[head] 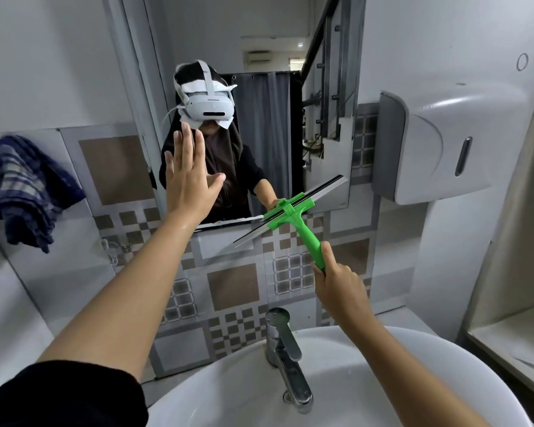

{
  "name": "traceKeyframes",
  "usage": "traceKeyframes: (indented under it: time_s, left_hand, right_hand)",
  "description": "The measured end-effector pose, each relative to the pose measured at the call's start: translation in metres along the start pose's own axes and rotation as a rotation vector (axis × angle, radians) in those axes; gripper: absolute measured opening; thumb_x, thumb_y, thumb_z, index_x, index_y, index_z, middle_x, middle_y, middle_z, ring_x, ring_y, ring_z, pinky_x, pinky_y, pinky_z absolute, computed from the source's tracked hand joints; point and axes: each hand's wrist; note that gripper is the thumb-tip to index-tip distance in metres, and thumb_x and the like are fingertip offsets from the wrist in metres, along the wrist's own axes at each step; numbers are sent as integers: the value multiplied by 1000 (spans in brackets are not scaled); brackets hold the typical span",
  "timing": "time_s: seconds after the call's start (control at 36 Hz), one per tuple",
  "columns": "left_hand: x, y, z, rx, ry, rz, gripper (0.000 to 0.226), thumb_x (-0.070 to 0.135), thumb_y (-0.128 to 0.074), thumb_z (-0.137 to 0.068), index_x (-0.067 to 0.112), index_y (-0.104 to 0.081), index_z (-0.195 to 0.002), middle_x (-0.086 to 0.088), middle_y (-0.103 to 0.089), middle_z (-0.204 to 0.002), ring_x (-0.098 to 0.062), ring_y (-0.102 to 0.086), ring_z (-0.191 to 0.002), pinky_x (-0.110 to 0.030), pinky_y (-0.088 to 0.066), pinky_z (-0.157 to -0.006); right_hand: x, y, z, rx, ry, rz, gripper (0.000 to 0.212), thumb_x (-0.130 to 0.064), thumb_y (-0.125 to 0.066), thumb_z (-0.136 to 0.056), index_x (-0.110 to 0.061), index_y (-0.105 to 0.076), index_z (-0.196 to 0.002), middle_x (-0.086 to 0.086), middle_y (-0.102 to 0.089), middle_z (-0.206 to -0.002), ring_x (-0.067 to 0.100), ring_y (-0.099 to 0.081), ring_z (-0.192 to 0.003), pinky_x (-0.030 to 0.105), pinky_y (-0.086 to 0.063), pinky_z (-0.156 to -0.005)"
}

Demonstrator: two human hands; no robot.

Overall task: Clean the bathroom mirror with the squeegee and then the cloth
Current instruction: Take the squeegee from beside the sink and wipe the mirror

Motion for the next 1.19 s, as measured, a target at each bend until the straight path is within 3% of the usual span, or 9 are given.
traceKeyframes:
  time_s: [0.22,0.36,0.53,0.64,0.75,0.81,0.94,1.03,1.19]
  left_hand:
    - [4,-5,12,-10,4,8,87,33,-59,-88,11,2,-147,-13,8,-157,-27,8,-144,-46,0,-117]
    - [8,-5,15,-20,-1,24,88,30,-61,-87,10,0,-147,-13,7,-157,-28,7,-144,-46,-2,-117]
    - [19,0,21,-31,4,83,85,30,-59,-88,7,-4,-148,-14,7,-157,-28,7,-144,-48,-6,-117]
    - [49,10,25,48,-186,210,70,28,-51,-91,4,-15,-146,-16,-10,-156,-29,-4,-144,-50,-14,-116]
    - [81,24,43,42,-453,265,58,31,-43,-95,3,-27,-143,-14,-24,-152,-23,-13,-142,-31,-2,-118]
    - [84,29,54,-36,-558,279,56,34,-39,-96,6,-28,-143,-12,-28,-151,-21,-16,-142,-31,-5,-118]
    - [67,42,72,-152,-663,204,52,39,-31,-97,13,-33,-142,-8,-36,-148,-17,-23,-141,-35,-11,-117]
    - [51,55,76,-111,-657,148,47,33,-34,-97,12,-38,-139,-9,-50,-138,-20,-38,-134,-35,-17,-115]
    - [17,82,86,-106,-632,119,43,31,-39,-96,10,-46,-133,-5,-61,-95,-20,-59,-87,-39,-48,-94]
  right_hand:
    - [16,-15,17,-7,-128,-71,49,-26,-46,-95,-13,-27,-138,8,-62,-75,22,-58,-57,37,-53,-51]
    - [22,-16,36,20,-142,-136,48,-25,-49,-94,-14,-30,-138,5,-58,-68,19,-53,-52,29,-42,-45]
    - [16,-9,46,73,-66,-224,49,-22,-56,-91,-12,-39,-136,4,-57,-63,19,-53,-47,31,-48,-44]
    - [7,4,42,93,27,-306,52,-20,-58,-90,-10,-39,-137,4,-59,-63,13,-52,-45,25,-49,-44]
    - [-6,27,26,112,143,-432,52,-13,-63,-86,-8,-43,-134,-5,-59,-67,5,-52,-43,11,-45,-45]
    - [-11,42,16,105,208,-440,53,-14,-64,-85,-10,-44,-134,-2,-63,-74,2,-57,-49,10,-46,-47]
    - [-24,80,-9,8,345,-358,56,-24,-66,-84,-21,-44,-136,3,-70,-89,11,-65,-59,29,-58,-62]
    - [-38,98,-21,-107,469,-291,57,-27,-65,-84,-24,-43,-137,2,-71,-89,17,-66,-60,34,-57,-61]
    - [-76,111,-38,-141,685,-55,52,-42,-61,-84,-38,-44,-133,-5,-71,-84,9,-58,-56,32,-53,-56]
Point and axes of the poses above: each hand's wrist, its own z-axis away from the middle knuckle, its own y-axis out of the back of the hand, x = y × z
